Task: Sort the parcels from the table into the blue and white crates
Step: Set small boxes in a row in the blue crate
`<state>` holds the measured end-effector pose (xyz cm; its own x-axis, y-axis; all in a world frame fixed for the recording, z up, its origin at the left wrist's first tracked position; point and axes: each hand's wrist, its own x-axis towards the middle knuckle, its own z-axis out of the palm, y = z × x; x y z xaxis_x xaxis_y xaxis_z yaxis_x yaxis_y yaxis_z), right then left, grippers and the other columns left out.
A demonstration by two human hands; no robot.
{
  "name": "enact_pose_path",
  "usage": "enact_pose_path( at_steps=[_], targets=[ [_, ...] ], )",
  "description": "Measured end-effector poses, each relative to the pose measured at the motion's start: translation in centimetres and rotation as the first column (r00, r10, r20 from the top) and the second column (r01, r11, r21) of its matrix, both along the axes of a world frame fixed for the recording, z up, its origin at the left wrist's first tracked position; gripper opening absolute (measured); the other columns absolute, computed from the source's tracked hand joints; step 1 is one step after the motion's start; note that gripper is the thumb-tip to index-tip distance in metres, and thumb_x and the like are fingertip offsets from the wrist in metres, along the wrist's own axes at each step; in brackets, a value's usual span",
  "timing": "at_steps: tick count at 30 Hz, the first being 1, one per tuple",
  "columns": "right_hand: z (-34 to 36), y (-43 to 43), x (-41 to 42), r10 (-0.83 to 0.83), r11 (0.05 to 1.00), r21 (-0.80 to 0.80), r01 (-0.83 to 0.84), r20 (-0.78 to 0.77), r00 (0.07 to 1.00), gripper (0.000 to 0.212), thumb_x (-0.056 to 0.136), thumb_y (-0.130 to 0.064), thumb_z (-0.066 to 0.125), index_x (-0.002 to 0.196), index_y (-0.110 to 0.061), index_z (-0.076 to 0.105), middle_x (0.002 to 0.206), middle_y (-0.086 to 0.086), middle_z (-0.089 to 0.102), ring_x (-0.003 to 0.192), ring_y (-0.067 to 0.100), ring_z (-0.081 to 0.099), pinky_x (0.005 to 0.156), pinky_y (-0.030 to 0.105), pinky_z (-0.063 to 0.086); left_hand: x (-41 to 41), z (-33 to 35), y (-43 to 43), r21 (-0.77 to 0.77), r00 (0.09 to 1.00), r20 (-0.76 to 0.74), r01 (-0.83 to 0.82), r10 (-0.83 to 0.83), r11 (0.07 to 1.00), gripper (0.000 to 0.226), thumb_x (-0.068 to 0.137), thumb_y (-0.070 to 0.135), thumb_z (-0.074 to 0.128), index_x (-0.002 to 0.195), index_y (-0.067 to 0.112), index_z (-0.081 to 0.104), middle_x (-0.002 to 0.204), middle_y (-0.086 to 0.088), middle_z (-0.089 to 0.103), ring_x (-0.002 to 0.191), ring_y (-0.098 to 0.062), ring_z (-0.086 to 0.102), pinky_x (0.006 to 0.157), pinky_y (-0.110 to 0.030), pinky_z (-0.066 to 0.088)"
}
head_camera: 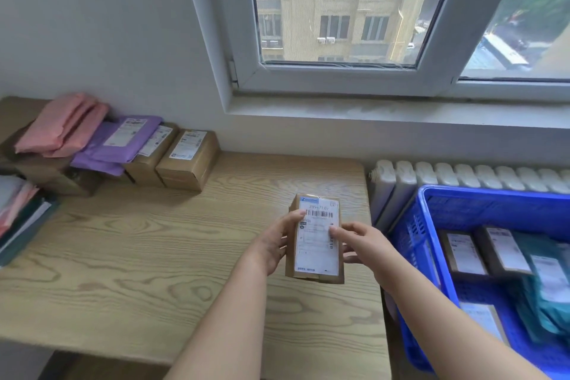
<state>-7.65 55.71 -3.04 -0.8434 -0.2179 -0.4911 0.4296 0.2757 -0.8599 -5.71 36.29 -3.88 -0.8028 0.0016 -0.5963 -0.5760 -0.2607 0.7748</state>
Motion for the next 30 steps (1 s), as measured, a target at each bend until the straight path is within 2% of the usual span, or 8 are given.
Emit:
enact_pose_path(
  at_steps=[5,8,10,12,16,19,23,30],
  targets=[
    [-1.5,-0.1,1.2,0.023,0.995,-0.1,-0.012,0.115,0.993,0.05,0.079,-0.057,0.073,0.118,-0.026,0.068,0.111,-0.006,0.074,0.107,0.018,0.069,0.101,0.045,0.051,0.3,-0.5,-0.9,0.055,1.0,0.015,-0.01,0.009,0.998,0.077,0.039,0.052,0.081,0.107,0.018,0.07,0.09,0.002,0.075,0.091,-0.016,0.067,0.088,-0.032,0.051],
    [-1.8,-0.5,1.5,0.037,0.992,-0.125,-0.021,0.133,0.99,0.049,0.077,-0.054,0.076,0.118,-0.026,0.069,0.113,-0.005,0.074,0.11,0.02,0.068,0.104,0.046,0.049,0.5,-0.5,-1.4,0.057,1.0,0.014,-0.013,0.012,0.998,0.073,0.043,0.052,0.081,0.108,0.019,0.07,0.09,0.001,0.075,0.09,-0.016,0.066,0.081,-0.031,0.051],
    [-1.8,-0.6,1.6,0.065,0.989,-0.143,-0.045,0.137,0.988,0.055,0.075,-0.05,0.08,0.122,-0.026,0.065,0.114,-0.004,0.074,0.11,0.02,0.068,0.106,0.048,0.047,0.5,-0.5,-1.4,0.053,0.999,0.021,-0.032,0.031,0.998,0.065,0.054,0.049,0.079,0.11,0.018,0.069,0.096,-0.003,0.074,0.092,-0.018,0.067,0.087,-0.035,0.053],
    [-1.8,-0.9,1.7,0.072,0.985,-0.166,-0.048,0.146,0.987,0.07,0.065,-0.052,0.085,0.127,-0.027,0.061,0.116,-0.004,0.073,0.11,0.018,0.068,0.107,0.05,0.045,0.5,-0.5,-1.7,0.053,0.999,0.021,-0.045,0.044,0.998,0.059,0.061,0.049,0.075,0.111,0.018,0.069,0.098,-0.005,0.074,0.095,-0.02,0.067,0.095,-0.039,0.052],
    [-1.9,-1.2,1.9,0.074,0.979,-0.202,-0.039,0.165,0.984,0.088,0.055,-0.053,0.088,0.133,-0.031,0.054,0.117,-0.005,0.073,0.113,0.016,0.067,0.109,0.053,0.042,0.5,-0.6,-1.9,0.072,0.998,0.008,-0.056,0.056,0.996,0.068,0.053,0.052,0.08,0.113,0.02,0.071,0.096,-0.004,0.076,0.095,-0.021,0.069,0.089,-0.037,0.054],
    [-2.0,-1.1,2.1,0.135,0.968,-0.234,-0.088,0.194,0.972,0.089,0.061,-0.048,0.088,0.139,-0.035,0.047,0.121,-0.006,0.071,0.119,0.018,0.063,0.108,0.058,0.04,0.5,-0.7,-2.0,0.081,0.999,0.004,-0.05,0.05,0.995,0.075,0.051,0.054,0.08,0.117,0.019,0.07,0.101,-0.006,0.076,0.1,-0.024,0.069,0.091,-0.038,0.055],
    [-2.0,-1.2,2.5,0.156,0.956,-0.277,-0.096,0.202,0.967,0.083,0.069,-0.038,0.083,0.142,-0.035,0.045,0.121,-0.006,0.071,0.117,0.018,0.064,0.108,0.056,0.04,0.6,-0.8,-1.9,0.063,0.999,-0.003,-0.041,0.041,0.997,0.079,0.049,0.055,0.08,0.119,0.021,0.07,0.111,-0.01,0.074,0.11,-0.027,0.067,0.103,-0.045,0.051],
    [-2.3,-1.1,2.7,0.152,0.938,-0.335,-0.085,0.178,0.972,0.079,0.073,-0.032,0.08,0.143,-0.031,0.045,0.125,-0.001,0.069,0.116,0.019,0.066,0.108,0.051,0.043,0.7,-1.0,-1.9,0.057,1.0,0.003,-0.024,0.024,0.998,0.08,0.049,0.057,0.08,0.119,0.02,0.069,0.114,-0.01,0.073,0.11,-0.027,0.067,0.1,-0.042,0.053]
  ],
)
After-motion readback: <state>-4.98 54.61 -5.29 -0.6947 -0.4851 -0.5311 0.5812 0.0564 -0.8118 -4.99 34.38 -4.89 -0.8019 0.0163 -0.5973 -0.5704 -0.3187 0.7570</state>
